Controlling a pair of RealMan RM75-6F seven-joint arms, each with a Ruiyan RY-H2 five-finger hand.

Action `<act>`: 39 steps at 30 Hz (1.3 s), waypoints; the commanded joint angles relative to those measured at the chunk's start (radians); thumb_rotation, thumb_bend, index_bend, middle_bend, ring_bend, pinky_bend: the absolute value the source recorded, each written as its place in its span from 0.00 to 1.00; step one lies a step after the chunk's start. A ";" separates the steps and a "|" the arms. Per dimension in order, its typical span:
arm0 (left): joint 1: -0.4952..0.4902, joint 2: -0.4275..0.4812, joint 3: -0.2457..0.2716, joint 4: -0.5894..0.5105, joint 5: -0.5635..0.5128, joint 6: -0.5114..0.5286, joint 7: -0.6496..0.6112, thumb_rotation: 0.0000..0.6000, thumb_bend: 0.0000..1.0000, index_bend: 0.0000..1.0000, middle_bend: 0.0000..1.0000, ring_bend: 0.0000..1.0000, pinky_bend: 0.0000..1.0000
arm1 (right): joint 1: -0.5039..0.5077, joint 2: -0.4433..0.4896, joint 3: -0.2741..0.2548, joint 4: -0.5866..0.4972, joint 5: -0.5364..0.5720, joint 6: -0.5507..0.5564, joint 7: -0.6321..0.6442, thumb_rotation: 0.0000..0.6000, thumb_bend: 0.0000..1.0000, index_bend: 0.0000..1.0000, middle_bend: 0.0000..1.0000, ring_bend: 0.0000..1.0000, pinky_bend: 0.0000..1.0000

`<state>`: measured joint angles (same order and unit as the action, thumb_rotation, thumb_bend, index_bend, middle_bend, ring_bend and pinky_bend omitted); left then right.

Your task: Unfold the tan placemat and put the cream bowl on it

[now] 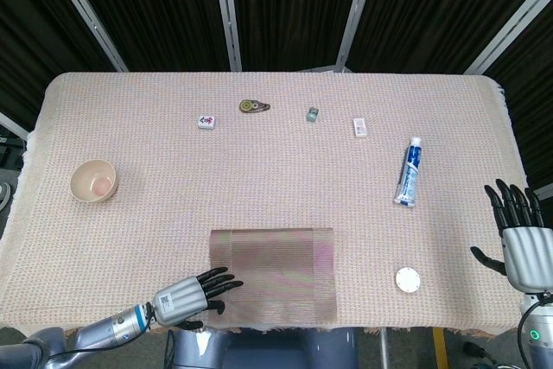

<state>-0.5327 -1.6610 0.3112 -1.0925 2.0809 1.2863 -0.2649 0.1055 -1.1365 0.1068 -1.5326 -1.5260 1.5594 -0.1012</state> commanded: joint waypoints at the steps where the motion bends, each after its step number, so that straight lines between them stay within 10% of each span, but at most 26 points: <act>1: -0.003 -0.010 0.003 0.005 -0.005 -0.003 0.005 1.00 0.22 0.43 0.00 0.00 0.00 | -0.001 0.001 0.001 0.001 0.001 0.000 0.002 1.00 0.00 0.00 0.00 0.00 0.00; 39: -0.040 -0.013 0.005 -0.067 -0.083 -0.032 0.008 1.00 0.43 0.47 0.00 0.00 0.00 | -0.006 0.013 0.002 -0.012 -0.006 0.006 0.012 1.00 0.00 0.00 0.00 0.00 0.00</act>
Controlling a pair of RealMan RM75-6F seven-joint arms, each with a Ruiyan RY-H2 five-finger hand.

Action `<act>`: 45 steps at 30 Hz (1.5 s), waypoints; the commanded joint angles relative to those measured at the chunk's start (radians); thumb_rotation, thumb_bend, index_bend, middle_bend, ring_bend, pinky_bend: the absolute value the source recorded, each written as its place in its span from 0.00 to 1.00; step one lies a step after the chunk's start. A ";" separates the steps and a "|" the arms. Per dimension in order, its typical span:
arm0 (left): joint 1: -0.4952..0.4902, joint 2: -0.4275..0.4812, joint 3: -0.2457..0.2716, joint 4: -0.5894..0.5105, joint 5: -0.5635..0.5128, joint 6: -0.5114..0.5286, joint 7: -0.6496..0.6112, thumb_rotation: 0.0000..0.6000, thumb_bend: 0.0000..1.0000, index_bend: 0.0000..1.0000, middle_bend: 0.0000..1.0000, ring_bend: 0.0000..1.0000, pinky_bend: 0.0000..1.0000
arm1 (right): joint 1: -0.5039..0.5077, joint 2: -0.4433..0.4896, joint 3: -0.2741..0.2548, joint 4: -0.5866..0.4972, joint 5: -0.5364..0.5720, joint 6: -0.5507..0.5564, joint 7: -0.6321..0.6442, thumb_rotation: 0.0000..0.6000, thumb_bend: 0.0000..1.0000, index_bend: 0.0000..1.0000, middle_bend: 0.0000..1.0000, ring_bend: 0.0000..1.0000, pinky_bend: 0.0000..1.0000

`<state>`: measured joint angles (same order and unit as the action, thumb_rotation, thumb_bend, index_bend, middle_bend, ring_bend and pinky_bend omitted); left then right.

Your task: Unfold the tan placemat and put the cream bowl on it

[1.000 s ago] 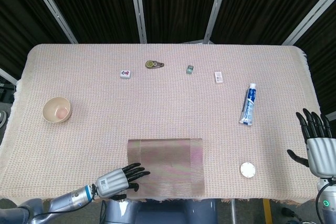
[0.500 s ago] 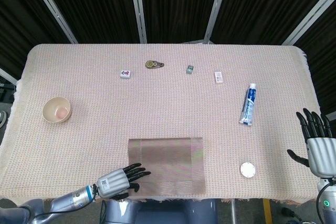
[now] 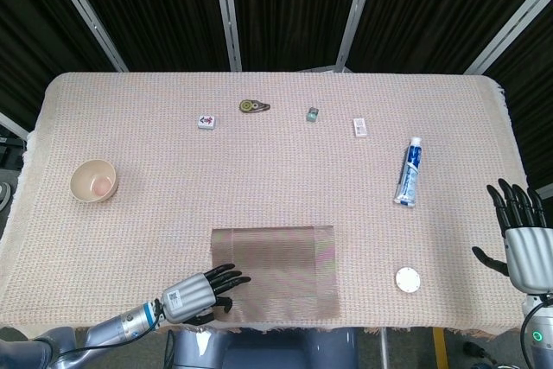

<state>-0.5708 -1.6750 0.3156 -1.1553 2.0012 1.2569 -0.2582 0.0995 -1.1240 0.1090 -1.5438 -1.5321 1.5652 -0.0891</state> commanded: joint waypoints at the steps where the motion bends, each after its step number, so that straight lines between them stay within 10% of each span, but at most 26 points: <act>1: -0.001 0.000 0.000 -0.005 -0.005 -0.003 0.003 1.00 0.43 0.48 0.00 0.00 0.00 | 0.000 0.000 0.000 0.000 0.000 0.000 0.000 1.00 0.00 0.00 0.00 0.00 0.00; 29: -0.040 0.048 -0.128 -0.209 -0.156 -0.013 -0.087 1.00 0.45 0.57 0.00 0.00 0.00 | -0.001 0.002 0.001 -0.003 0.000 -0.003 0.002 1.00 0.00 0.00 0.00 0.00 0.00; 45: -0.126 0.124 -0.368 -0.395 -0.588 -0.297 -0.418 1.00 0.46 0.57 0.00 0.00 0.00 | 0.002 0.001 -0.001 0.000 0.001 -0.012 -0.001 1.00 0.00 0.00 0.00 0.00 0.00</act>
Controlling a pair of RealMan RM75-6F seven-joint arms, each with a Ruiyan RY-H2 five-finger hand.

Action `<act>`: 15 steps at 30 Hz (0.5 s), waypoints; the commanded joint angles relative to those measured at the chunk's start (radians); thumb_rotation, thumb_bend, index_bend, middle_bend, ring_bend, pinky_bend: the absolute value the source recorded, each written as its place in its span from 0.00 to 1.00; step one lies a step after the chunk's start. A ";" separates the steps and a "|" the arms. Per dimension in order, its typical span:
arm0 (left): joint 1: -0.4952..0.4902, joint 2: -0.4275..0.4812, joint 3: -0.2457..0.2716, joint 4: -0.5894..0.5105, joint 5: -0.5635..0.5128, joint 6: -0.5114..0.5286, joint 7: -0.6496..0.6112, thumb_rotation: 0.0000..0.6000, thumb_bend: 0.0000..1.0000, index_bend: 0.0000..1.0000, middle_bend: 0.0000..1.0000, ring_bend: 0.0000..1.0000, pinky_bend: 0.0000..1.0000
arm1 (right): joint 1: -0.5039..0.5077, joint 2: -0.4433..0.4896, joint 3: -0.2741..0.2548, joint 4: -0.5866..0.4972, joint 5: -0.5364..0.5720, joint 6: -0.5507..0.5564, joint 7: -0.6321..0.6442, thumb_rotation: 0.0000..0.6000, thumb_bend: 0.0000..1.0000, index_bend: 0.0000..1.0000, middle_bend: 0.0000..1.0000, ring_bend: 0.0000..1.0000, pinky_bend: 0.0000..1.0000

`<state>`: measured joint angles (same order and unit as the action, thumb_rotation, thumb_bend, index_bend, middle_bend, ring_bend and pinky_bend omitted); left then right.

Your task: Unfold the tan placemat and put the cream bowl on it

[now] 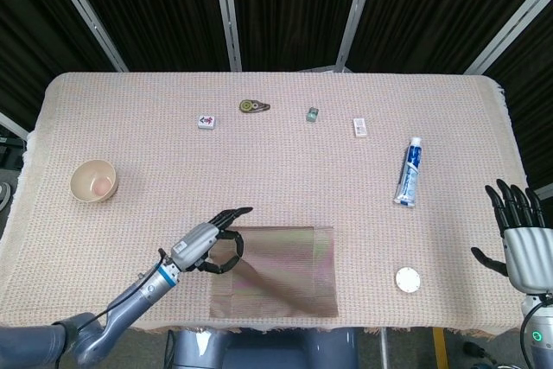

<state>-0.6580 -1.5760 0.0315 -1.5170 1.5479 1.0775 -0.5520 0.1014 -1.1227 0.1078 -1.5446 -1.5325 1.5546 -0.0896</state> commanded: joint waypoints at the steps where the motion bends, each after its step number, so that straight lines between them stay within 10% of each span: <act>1: -0.046 0.027 -0.104 -0.027 -0.161 -0.137 -0.144 1.00 0.46 0.57 0.00 0.00 0.00 | 0.001 -0.001 0.001 0.002 0.002 -0.002 0.000 1.00 0.00 0.00 0.00 0.00 0.00; 15: -0.107 0.013 -0.327 0.194 -0.423 -0.265 -0.224 1.00 0.48 0.59 0.00 0.00 0.00 | 0.008 -0.012 0.005 0.015 0.023 -0.023 -0.016 1.00 0.00 0.00 0.00 0.00 0.00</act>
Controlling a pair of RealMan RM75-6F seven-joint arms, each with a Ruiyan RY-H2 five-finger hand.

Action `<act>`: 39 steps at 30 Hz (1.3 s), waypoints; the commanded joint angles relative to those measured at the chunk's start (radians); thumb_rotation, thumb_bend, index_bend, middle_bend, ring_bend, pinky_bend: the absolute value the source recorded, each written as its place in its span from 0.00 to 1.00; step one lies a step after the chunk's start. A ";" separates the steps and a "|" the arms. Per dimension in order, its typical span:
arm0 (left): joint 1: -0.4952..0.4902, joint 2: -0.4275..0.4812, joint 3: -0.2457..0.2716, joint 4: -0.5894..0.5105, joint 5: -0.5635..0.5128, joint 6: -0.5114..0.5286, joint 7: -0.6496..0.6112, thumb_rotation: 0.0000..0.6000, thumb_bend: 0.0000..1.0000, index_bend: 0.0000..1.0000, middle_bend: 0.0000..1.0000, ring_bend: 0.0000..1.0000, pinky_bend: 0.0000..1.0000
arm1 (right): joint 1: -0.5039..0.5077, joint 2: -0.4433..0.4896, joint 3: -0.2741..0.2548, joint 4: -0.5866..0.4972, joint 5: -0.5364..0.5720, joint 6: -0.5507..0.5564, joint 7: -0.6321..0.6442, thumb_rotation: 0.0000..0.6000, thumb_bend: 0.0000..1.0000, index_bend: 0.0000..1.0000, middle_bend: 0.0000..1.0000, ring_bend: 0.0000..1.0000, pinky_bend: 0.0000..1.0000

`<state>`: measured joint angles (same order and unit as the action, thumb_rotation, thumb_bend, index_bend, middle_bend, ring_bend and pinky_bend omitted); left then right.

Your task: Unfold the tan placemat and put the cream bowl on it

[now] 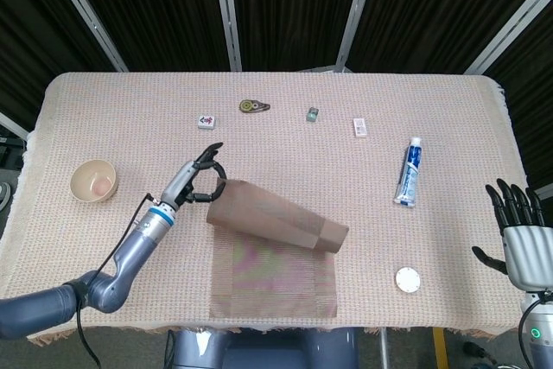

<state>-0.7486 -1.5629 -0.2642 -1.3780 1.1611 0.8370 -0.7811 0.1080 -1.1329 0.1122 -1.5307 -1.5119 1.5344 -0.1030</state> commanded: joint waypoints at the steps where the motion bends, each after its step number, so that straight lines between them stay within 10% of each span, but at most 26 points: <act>1: -0.021 -0.001 -0.035 0.079 -0.045 -0.030 0.018 1.00 0.48 0.59 0.00 0.00 0.00 | 0.002 -0.003 0.000 0.002 0.004 -0.005 -0.005 1.00 0.00 0.00 0.00 0.00 0.00; 10: -0.019 -0.060 -0.023 0.319 -0.112 -0.051 0.160 1.00 0.48 0.57 0.00 0.00 0.00 | 0.011 -0.019 -0.003 0.006 0.014 -0.029 -0.030 1.00 0.00 0.00 0.00 0.00 0.00; 15: -0.001 -0.067 0.003 0.402 -0.087 -0.050 0.200 1.00 0.09 0.05 0.00 0.00 0.00 | 0.014 -0.021 -0.004 0.005 0.015 -0.034 -0.035 1.00 0.00 0.00 0.00 0.00 0.00; 20: 0.026 -0.054 0.022 0.428 -0.048 0.014 0.263 1.00 0.00 0.00 0.00 0.00 0.00 | 0.017 -0.022 -0.008 0.005 0.008 -0.038 -0.035 1.00 0.00 0.00 0.00 0.00 0.00; 28: 0.101 0.065 0.048 0.291 0.053 0.201 0.387 1.00 0.00 0.00 0.00 0.00 0.00 | 0.022 -0.027 -0.028 -0.009 -0.029 -0.039 -0.053 1.00 0.00 0.00 0.00 0.00 0.00; 39: 0.257 0.295 0.101 -0.187 0.015 0.446 0.859 1.00 0.00 0.00 0.00 0.00 0.00 | 0.130 -0.064 -0.102 -0.069 -0.171 -0.208 -0.113 1.00 0.00 0.01 0.00 0.00 0.00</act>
<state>-0.5562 -1.3472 -0.1883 -1.4301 1.1876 1.1854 -0.0424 0.1947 -1.1860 0.0311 -1.5791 -1.6434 1.3873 -0.2009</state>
